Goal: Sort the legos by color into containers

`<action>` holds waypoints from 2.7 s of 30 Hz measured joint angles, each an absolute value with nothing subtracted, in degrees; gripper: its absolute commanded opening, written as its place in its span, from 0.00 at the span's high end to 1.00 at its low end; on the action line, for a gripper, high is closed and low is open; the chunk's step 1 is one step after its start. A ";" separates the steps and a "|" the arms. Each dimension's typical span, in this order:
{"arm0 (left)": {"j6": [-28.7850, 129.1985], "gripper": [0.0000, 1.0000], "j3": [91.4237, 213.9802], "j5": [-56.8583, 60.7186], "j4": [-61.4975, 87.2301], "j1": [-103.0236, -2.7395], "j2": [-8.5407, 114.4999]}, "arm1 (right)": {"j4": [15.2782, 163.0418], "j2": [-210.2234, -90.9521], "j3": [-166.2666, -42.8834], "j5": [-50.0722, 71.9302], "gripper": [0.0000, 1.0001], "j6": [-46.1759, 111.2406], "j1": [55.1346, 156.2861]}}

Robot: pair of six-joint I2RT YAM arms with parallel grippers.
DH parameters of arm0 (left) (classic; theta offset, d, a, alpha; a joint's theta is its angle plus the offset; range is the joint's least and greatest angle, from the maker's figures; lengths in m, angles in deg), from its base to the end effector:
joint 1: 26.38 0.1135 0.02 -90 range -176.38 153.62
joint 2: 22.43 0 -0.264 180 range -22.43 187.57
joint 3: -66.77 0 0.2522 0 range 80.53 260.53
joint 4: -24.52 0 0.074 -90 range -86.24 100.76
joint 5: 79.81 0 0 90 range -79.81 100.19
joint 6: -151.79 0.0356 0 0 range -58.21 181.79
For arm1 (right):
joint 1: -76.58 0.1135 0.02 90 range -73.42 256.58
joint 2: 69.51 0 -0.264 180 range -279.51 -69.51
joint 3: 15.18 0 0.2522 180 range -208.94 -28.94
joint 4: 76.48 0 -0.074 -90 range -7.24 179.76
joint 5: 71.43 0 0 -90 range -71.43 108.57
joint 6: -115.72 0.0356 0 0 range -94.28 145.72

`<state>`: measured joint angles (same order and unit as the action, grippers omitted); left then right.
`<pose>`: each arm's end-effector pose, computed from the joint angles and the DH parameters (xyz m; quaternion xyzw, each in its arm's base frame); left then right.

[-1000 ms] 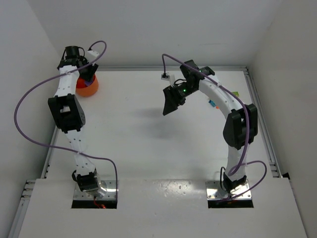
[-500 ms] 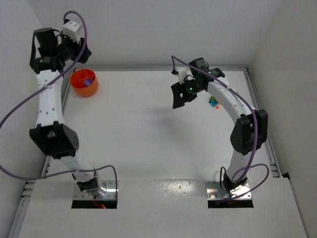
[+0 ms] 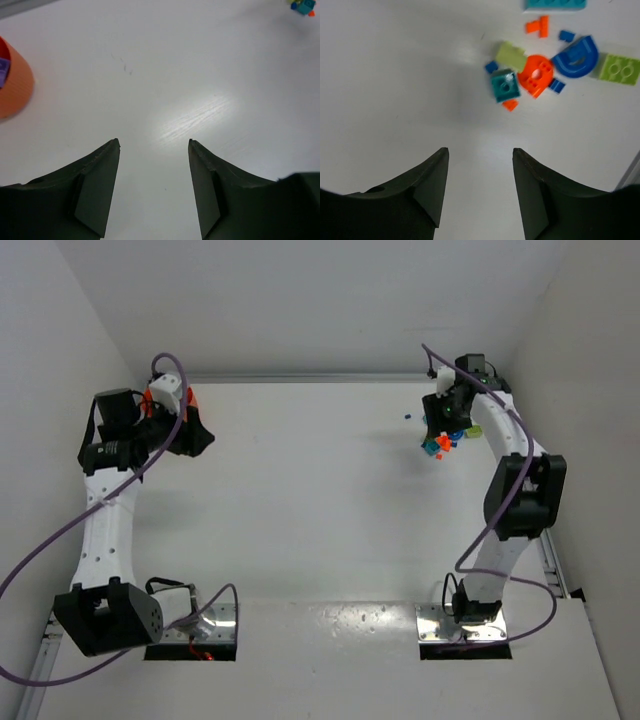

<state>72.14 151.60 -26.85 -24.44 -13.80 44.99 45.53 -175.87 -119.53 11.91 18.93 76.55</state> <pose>0.2453 0.0328 0.3791 0.1390 0.8304 -0.1797 0.5088 0.4011 0.0039 0.2633 -0.0719 0.9617 0.0406 0.2613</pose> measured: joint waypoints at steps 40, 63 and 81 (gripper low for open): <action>65.12 0.37 148.39 -31.17 -19.08 -14.96 46.56 | 49.29 -217.51 -160.81 19.96 0.00 18.67 72.81; 64.27 0.37 147.32 -32.77 -17.77 -14.96 46.46 | 50.88 -216.09 -156.73 15.08 0.60 17.97 72.16; 65.23 0.27 141.07 -41.86 -11.87 -17.87 36.86 | 44.19 -189.80 -147.26 -27.38 0.76 32.31 76.11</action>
<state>65.23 141.07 -41.86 -11.87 -17.87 36.86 44.19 -189.80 -147.26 -27.38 32.31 76.11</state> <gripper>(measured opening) 0.727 0.644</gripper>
